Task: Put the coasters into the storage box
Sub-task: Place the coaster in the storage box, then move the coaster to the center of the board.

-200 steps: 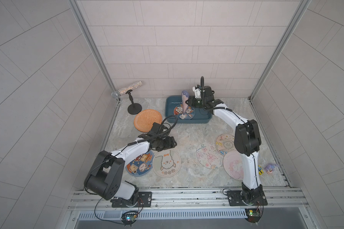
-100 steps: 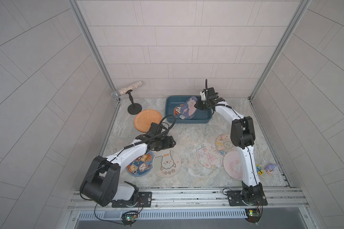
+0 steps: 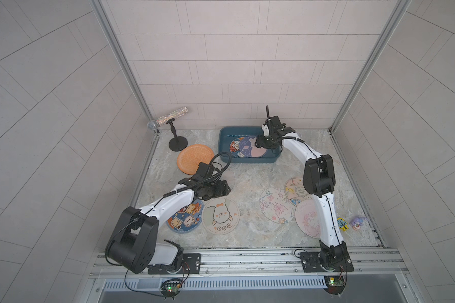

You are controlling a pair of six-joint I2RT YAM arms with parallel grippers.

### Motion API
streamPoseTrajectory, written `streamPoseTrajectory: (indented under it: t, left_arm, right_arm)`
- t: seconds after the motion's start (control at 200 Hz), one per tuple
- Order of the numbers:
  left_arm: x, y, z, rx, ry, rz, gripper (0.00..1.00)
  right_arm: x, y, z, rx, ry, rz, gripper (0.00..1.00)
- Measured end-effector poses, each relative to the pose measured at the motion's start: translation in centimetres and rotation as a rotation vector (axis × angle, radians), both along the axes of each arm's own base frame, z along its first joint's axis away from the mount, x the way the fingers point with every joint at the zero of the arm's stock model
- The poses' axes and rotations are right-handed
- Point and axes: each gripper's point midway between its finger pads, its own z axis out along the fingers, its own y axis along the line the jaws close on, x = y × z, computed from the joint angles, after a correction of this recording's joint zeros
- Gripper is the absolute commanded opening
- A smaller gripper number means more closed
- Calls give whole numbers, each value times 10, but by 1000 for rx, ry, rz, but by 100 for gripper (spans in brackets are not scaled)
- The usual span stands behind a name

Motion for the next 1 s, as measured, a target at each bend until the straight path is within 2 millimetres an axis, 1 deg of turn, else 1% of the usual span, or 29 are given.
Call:
streamPoseTrajectory:
  t: [0.1,0.24,0.35,0.46,0.525,0.605,0.73,0.856,1.001]
  left_arm:
    - [-5,7,1,23,-1,15,84]
    - [-17,20,3,59,-7,37,84]
    - [-32,33,1,97,6,56,84]
    - [-50,47,-6,134,29,75,84]
    - [-61,54,-12,152,50,86,84]
    - [-72,61,-20,171,79,102,84]
    - [-82,68,-32,196,124,121,84]
    - [-86,69,-39,212,148,126,84]
    - [-89,68,-47,227,180,122,84]
  right_arm:
    - [-17,2,7,10,14,21,65]
    - [-55,10,29,40,17,65,65]
    - [-90,25,52,76,-6,120,66]
    - [-128,40,63,109,-15,178,68]
    - [-150,48,63,120,-6,211,68]
    - [-177,55,56,123,15,249,69]
    - [-211,58,42,119,60,282,70]
    - [-228,54,34,113,86,289,70]
    - [-235,51,32,110,91,288,71]
